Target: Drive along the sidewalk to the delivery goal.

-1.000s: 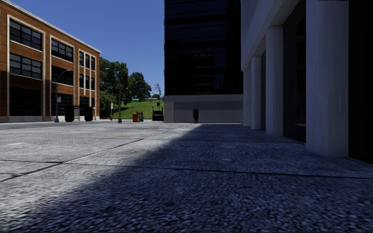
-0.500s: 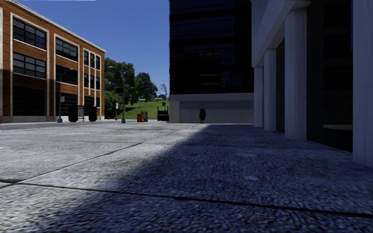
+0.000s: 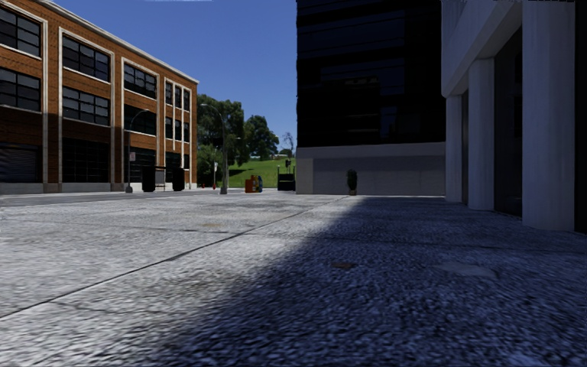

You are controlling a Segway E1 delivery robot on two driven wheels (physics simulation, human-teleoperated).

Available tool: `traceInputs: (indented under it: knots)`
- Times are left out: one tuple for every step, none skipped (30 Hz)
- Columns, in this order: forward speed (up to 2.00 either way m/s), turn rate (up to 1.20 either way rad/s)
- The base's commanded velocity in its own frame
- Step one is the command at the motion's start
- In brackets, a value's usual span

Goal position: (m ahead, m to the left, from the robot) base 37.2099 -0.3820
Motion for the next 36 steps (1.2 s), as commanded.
traceInputs:
  knots:
    - [2.0, 0.35]
    - [2.0, 0.35]
    - [2.0, 0.35]
    - [2.0, 0.35]
    - [2.0, 0.35]
    - [2.0, 0.35]
    - [2.0, 0.35]
    - [2.0, 0.35]
    - [2.0, 0.35]
    - [2.0, 0.35]
    - [2.0, 0.35]
    - [2.0, 0.35]
    - [2.0, 0.29]
    - [2.0, 0.16]
    - [2.0, 0.0]
    - [2.0, 0.0]
    - [2.0, 0.0]
    - [2.0, 0.0]
    - [2.0, 0.0]
    - [2.0, 0.0]
    - [2.0, 0.0]
    - [2.0, 0.0]
    - [2.0, 0.0]
    - [2.0, 0.0]
    - [2.0, 0.0]
    - [2.0, 0.0]
    - [2.0, 0.0]
    - [2.0, 0.0]
    - [2.0, 0.0]
    - [2.0, 0.0]
    - [2.0, 0.0]
    - [2.0, 0.0]
    - [2.0, 0.0]
    - [2.0, 0.0]
    - [2.0, 0.0]
    - [2.0, 0.0]
